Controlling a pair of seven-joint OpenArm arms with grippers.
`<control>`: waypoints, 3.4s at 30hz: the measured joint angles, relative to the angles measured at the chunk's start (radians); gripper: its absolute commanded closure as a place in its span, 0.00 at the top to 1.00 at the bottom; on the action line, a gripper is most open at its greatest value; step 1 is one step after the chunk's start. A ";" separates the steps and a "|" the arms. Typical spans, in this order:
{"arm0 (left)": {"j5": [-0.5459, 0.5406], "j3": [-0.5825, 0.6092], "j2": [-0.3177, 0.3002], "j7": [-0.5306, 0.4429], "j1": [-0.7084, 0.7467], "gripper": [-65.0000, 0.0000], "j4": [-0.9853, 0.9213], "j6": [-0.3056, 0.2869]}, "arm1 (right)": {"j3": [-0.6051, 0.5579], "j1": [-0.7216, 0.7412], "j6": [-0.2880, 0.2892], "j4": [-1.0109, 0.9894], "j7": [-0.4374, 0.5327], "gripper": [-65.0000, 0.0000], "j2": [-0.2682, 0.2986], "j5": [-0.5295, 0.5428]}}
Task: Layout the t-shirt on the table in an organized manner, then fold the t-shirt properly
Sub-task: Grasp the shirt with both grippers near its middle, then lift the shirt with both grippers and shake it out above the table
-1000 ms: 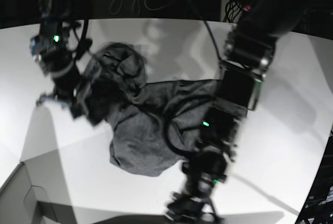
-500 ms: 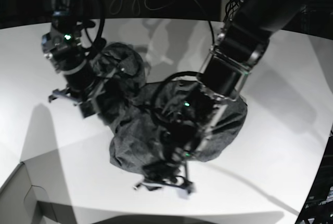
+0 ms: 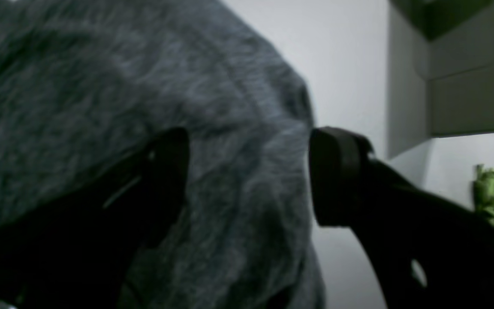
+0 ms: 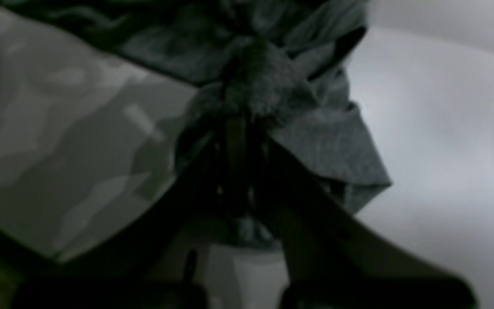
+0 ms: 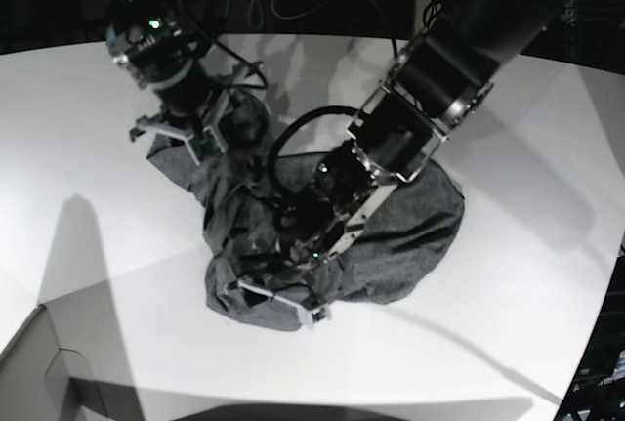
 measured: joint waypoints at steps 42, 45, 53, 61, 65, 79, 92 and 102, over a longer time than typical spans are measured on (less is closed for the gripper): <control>-0.018 -0.271 -0.314 -0.071 -0.056 0.00 0.618 0.010 | 0.002 0.476 0.030 0.005 -0.001 0.00 0.118 0.002; -0.022 -0.270 -0.317 -0.069 -0.069 0.00 0.678 0.011 | 0.004 0.548 0.131 0.008 -0.002 0.00 0.112 -0.001; -0.026 -0.369 -0.390 -0.060 -0.067 0.00 0.827 0.009 | 0.001 0.660 0.139 0.014 0.003 0.00 0.061 0.001; -0.030 -0.483 -0.478 -0.058 0.037 0.00 0.961 0.009 | -0.001 0.652 0.140 0.014 0.037 0.00 0.063 0.005; -0.031 -0.571 -0.484 -0.055 0.110 0.00 1.030 0.008 | -0.019 0.626 0.142 0.014 0.080 0.00 0.063 0.011; -0.033 -0.378 -0.369 -0.068 0.115 0.01 0.734 0.013 | 0.058 0.383 0.153 0.012 0.188 0.00 0.064 -0.003; -0.034 -0.135 -0.146 -0.073 0.095 0.43 0.535 0.004 | 0.339 0.249 0.154 0.006 0.297 0.00 0.068 -0.011; -0.031 -0.220 -0.332 -0.081 0.148 0.65 0.578 -0.006 | 0.448 0.237 0.154 -0.002 0.300 0.00 0.066 -0.009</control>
